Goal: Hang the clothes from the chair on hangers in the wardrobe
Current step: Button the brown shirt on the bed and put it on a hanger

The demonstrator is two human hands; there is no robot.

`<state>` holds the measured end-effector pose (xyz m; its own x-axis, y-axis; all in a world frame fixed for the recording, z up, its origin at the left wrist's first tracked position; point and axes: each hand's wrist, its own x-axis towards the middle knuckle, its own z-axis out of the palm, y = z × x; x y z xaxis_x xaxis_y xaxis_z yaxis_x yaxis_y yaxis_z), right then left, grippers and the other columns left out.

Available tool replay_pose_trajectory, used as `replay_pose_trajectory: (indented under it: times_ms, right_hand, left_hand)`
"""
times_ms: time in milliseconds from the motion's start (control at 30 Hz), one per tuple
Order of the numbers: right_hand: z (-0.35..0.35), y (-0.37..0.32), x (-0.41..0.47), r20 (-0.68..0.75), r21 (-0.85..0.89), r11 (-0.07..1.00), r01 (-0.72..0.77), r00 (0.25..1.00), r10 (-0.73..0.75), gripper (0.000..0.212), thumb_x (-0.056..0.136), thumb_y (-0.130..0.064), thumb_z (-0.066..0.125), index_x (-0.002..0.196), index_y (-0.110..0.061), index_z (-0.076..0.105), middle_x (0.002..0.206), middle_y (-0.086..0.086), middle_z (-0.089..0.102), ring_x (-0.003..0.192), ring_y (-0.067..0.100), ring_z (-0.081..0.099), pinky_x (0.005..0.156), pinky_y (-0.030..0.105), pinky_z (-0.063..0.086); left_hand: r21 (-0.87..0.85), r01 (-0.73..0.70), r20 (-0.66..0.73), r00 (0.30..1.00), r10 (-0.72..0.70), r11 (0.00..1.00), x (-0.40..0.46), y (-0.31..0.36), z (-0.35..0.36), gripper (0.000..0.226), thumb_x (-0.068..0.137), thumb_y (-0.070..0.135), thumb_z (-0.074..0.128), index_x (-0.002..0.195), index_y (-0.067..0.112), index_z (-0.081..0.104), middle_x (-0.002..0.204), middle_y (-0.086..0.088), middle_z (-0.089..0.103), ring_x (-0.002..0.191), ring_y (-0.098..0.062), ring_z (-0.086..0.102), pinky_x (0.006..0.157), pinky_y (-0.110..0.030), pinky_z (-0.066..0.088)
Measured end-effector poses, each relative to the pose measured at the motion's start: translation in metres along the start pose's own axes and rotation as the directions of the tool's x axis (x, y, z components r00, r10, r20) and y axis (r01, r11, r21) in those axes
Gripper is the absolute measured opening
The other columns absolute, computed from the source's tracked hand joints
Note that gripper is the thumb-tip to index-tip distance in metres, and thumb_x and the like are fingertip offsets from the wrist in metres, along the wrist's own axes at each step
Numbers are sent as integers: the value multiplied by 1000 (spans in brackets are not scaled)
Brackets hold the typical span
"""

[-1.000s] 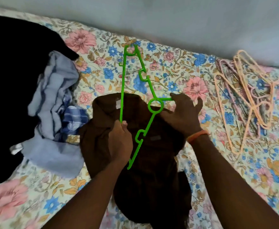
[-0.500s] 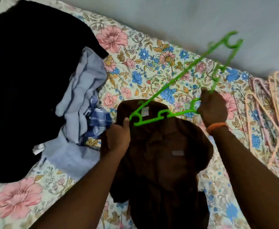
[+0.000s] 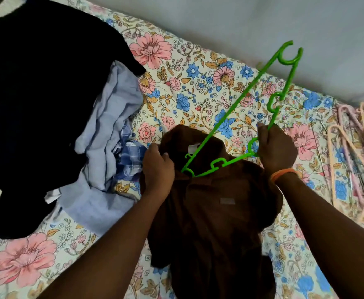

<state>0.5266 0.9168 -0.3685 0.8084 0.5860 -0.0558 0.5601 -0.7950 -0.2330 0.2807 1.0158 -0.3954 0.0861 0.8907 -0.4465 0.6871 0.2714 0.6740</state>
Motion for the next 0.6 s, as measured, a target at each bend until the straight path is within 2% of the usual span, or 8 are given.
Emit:
replay_pose_trajectory:
  times_ms: [67,133,200,300,367,433,500,600]
  right_hand:
    - [-6,-14,2,-13,-1,997,76,997,-76,46,104,-52,34,82,-14,45,68,9,47,79,40,59,60,35,25]
    - [-13,-31,4,-18,-7,981,196,980,-196,47,103,-55,32,79,-16,43,63,3,43,71,38,59,55,34,23]
    - [-22,-49,4,6,-42,923,384,923,-384,48,101,-58,30,74,-20,41,56,-2,37,58,33,55,48,29,18]
    - [-37,-71,-5,128,-86,787,610,790,-599,58,98,-64,22,66,-21,43,46,-9,27,42,21,37,46,23,12]
    - [-47,-77,-16,160,-108,703,702,711,-685,68,98,-66,15,63,-18,48,43,-8,25,36,18,28,44,21,11]
    - [-56,-73,-27,143,-109,666,738,675,-724,65,99,-65,21,62,-18,45,42,-5,27,33,20,28,42,21,13]
    - [-63,-65,-39,152,-138,660,739,674,-723,58,99,-63,27,64,-19,43,42,-5,29,33,21,32,41,21,16]
    - [-70,-55,-63,170,-239,671,702,710,-683,59,100,-59,30,68,-14,54,40,-1,34,30,25,40,42,18,14]
  left_hand:
    - [-92,-62,32,997,65,994,-13,11,-8,15,100,12,50,113,5,53,108,-10,58,97,-25,56,78,-33,45]
    - [-167,-104,47,992,113,980,-27,26,-15,5,102,13,47,106,10,46,93,-5,52,82,-19,51,62,-22,38]
    - [-232,-126,46,989,141,964,-37,45,-23,5,104,14,43,103,12,38,79,-1,45,66,-14,46,47,-17,32]
    - [-270,-132,3,990,138,954,-39,70,-38,7,104,15,39,101,10,37,73,1,41,58,-12,40,41,-16,31]
    - [-263,-103,-52,994,93,959,-34,81,-52,8,100,14,42,100,7,40,75,1,43,60,-12,41,42,-14,33]
    - [-196,-113,-90,991,97,974,-29,83,-65,9,97,15,46,102,8,44,77,2,46,64,-12,44,44,-15,32]
    - [-117,-159,-26,987,157,980,-28,83,-72,13,97,16,48,107,9,46,79,2,49,66,-11,46,47,-17,30]
    - [-1,-187,108,977,186,982,-36,84,-75,21,97,24,53,113,10,53,93,-2,56,81,-20,54,64,-30,36]
